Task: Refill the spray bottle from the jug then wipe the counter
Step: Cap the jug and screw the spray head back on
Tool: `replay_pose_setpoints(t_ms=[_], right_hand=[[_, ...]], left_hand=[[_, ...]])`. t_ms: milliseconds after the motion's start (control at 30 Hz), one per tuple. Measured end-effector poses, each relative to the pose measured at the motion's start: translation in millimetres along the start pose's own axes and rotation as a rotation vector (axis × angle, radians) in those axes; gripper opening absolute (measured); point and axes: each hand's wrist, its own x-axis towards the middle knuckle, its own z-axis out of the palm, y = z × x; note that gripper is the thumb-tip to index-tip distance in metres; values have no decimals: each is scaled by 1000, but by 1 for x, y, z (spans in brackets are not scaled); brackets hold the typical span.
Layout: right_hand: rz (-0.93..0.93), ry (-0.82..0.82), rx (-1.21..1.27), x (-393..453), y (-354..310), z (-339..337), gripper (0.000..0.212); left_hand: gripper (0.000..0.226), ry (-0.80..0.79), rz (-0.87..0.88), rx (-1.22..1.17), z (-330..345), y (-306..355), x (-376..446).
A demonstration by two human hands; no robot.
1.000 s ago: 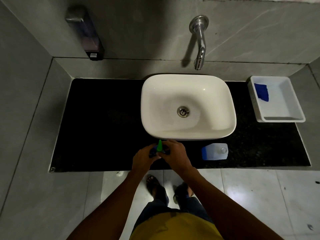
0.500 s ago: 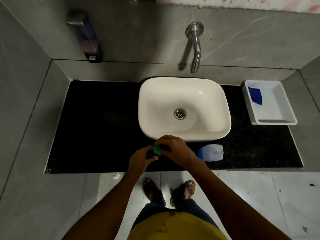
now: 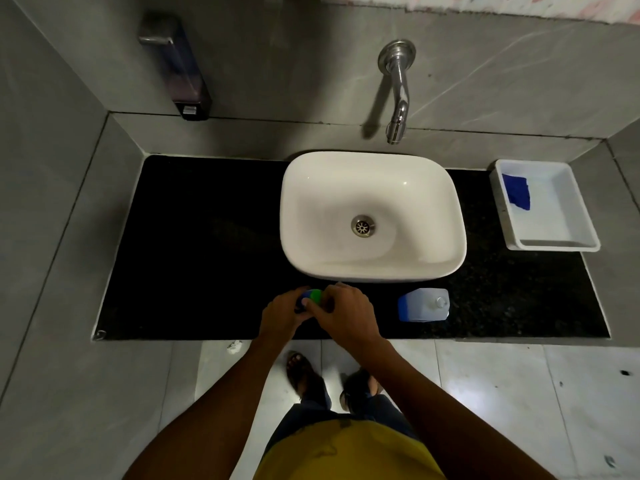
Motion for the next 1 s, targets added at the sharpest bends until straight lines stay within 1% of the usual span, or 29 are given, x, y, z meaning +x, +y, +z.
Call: replay_pose_setpoints(t_ms=[167, 300, 467, 533, 600, 667, 800, 900, 1000], right_hand=[[-44, -17, 22, 3, 3, -2, 46], [-12, -15, 49, 4, 1, -1, 50], [-10, -43, 59, 4, 1, -1, 52], [-13, -43, 55, 4, 0, -3, 59], [2, -29, 92, 4, 0, -4, 70], [42, -8, 171, 4, 3, -7, 77], [82, 18, 222, 4, 21, -6, 67], [99, -27, 140, 2, 41, 3, 52], [81, -85, 55, -8, 61, 12, 38]], left_hand=[[49, 18, -12, 5, 3, -1, -1], [47, 26, -20, 13, 2, -1, 0], [50, 27, -20, 15, 3, -3, 0], [47, 44, -14, 21, 6, -3, 0], [42, 50, -12, 9, 7, -4, 0], [46, 25, 11, 2, 5, -3, 2], [65, 7, 61, 9, 2, -2, 4], [62, 28, 95, -47, 5, -7, 2], [59, 16, 108, -80, 3, -8, -4]])
